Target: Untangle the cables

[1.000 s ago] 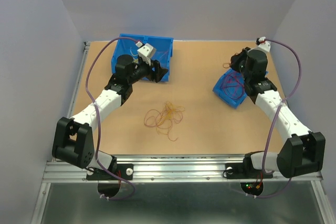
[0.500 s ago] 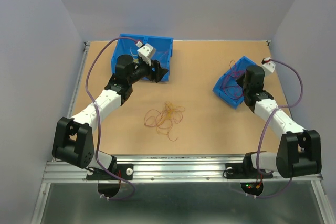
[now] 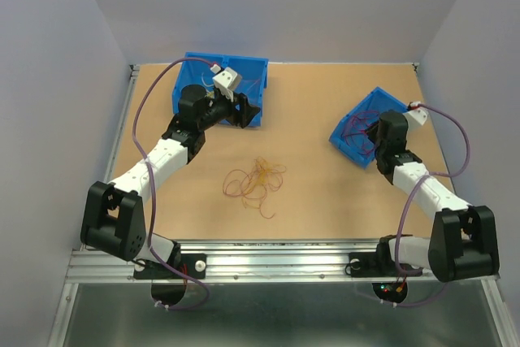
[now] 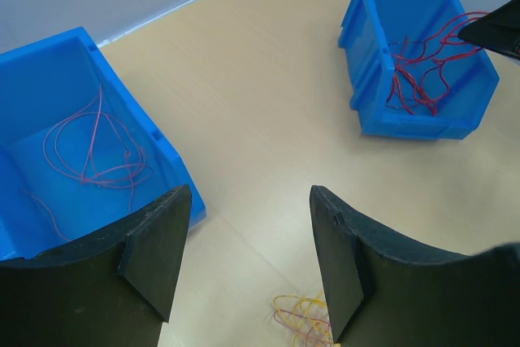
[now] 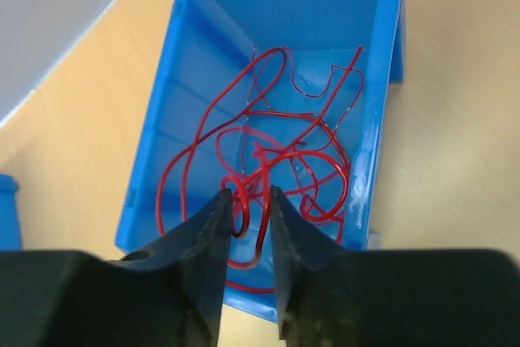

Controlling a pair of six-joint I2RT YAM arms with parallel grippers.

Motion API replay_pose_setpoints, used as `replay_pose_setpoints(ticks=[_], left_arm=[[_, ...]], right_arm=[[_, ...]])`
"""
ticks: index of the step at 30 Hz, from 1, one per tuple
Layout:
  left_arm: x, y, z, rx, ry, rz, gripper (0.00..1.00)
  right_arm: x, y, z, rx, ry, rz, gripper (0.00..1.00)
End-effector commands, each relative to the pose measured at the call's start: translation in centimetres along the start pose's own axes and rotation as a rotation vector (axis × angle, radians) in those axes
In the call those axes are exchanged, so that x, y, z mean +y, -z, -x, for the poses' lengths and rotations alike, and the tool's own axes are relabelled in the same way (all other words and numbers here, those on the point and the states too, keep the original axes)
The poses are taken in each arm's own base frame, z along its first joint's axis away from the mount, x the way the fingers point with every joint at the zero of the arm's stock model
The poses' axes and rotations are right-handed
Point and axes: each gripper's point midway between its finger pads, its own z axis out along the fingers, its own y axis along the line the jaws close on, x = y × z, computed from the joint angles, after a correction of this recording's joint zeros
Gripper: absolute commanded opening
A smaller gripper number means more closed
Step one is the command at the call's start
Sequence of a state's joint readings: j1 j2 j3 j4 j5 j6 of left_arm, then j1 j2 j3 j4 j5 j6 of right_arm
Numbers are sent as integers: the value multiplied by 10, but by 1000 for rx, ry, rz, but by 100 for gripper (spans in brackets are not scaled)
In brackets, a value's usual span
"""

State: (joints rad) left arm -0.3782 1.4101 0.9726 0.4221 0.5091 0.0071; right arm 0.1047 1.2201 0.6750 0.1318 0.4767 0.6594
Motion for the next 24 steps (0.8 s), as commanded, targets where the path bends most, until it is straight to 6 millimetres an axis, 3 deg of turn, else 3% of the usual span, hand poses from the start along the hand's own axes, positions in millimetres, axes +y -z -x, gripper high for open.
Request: replay_pose_setpoints(ticks=[1,5,8,10,14,15,17,20,24], left_arm=[[-5,1,18,-55,-45,-24,70],[-5,0,17,-52,-53,-26,70],[-6,1,17,-48,-66,-27,70],[-6,2,17,-42,-71,-31,71],[-13,1,16,26,-86,-80,71],[-18,2,6,70,-86,-114,71],[-23,3,-1,97,-102,-147,71],[-31,9,-16,146,-140,-180,71],[-31,15,-22,156,-182,-174,71]], right_arm=[[19,-6,21,-48,-18,40,46],[33,-2,27,-38,-7,92,57],[43,13,39,-37,-7,145,68],[48,24,37,-12,34,193,72],[74,59,7,99,120,383,72],[78,68,-12,146,152,431,72],[87,83,-28,188,201,524,71],[100,107,-68,260,280,674,68],[126,137,-121,332,407,836,67]])
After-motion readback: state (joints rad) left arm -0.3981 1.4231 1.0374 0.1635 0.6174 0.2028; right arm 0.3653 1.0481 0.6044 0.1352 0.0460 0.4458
